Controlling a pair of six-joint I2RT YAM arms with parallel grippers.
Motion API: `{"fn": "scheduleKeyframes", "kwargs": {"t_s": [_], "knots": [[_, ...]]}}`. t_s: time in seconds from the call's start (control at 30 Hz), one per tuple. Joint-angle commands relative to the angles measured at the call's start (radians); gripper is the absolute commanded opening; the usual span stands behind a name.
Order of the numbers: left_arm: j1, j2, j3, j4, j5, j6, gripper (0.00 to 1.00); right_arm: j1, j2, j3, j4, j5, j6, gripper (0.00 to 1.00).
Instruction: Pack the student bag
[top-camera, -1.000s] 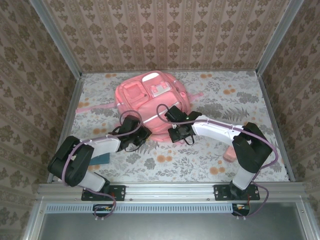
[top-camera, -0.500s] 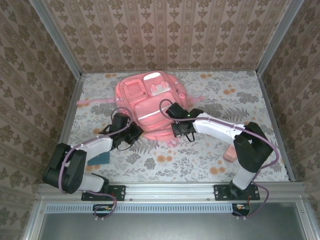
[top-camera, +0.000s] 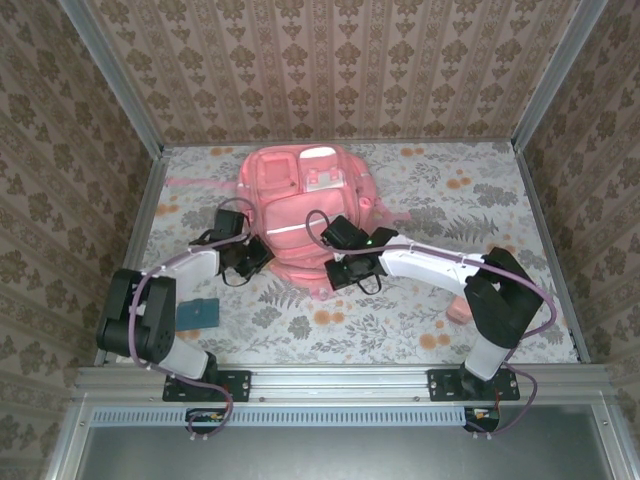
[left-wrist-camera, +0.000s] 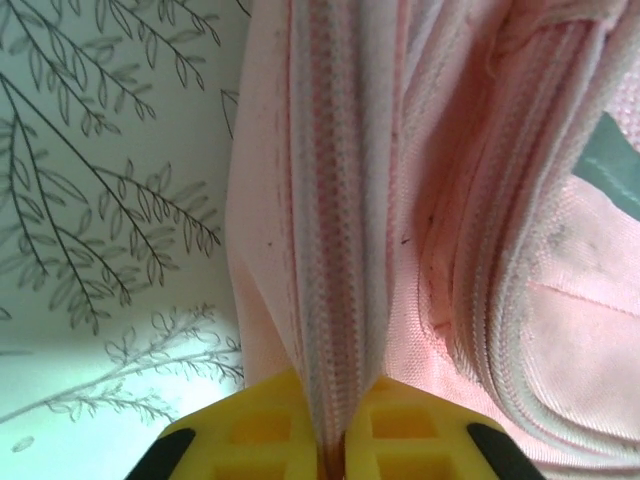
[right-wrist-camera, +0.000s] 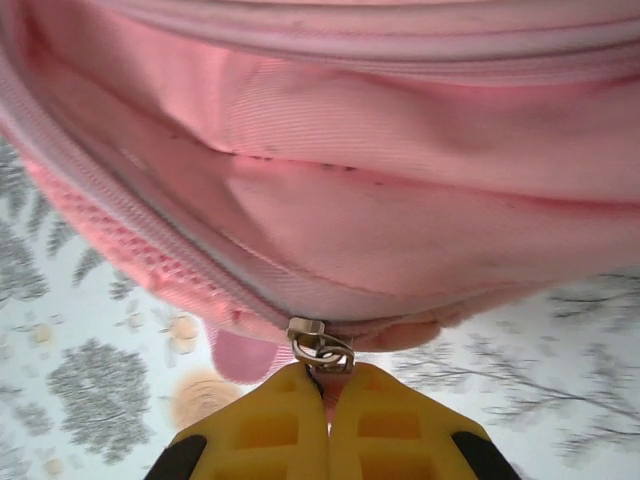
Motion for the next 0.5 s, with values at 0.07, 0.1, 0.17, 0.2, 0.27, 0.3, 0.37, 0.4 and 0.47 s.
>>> {"fn": "scheduleKeyframes", "kwargs": {"t_s": [0.07,0.1,0.17,0.2,0.27,0.3,0.37,0.4,0.47], "knots": [[0.009,0.027,0.088,0.026,-0.010,0.072,0.18,0.079,-0.019,-0.039,0.124,-0.215,0.108,0.00],[0.011,0.019,0.088,0.017,-0.020,0.071,0.22,0.084,-0.010,-0.032,0.133,-0.206,0.120,0.00],[0.014,-0.012,0.081,-0.006,-0.043,0.065,0.30,0.090,0.002,-0.020,0.141,-0.176,0.138,0.00],[0.014,-0.036,0.074,-0.019,-0.054,0.060,0.34,0.093,0.008,-0.012,0.140,-0.159,0.144,0.00],[0.014,-0.083,0.055,-0.043,-0.067,0.045,0.42,0.093,0.012,0.001,0.131,-0.119,0.152,0.00],[0.012,-0.109,0.040,-0.051,-0.068,0.036,0.45,0.092,0.010,0.008,0.122,-0.095,0.153,0.00],[0.006,-0.167,0.002,-0.053,-0.058,0.003,0.50,0.093,0.003,0.016,0.102,-0.045,0.155,0.00],[-0.002,-0.195,-0.017,-0.051,-0.051,-0.017,0.52,0.093,-0.006,0.019,0.085,-0.015,0.158,0.00],[-0.028,-0.243,-0.051,-0.039,-0.037,-0.062,0.54,0.092,-0.028,0.019,0.054,0.043,0.173,0.00]]}}
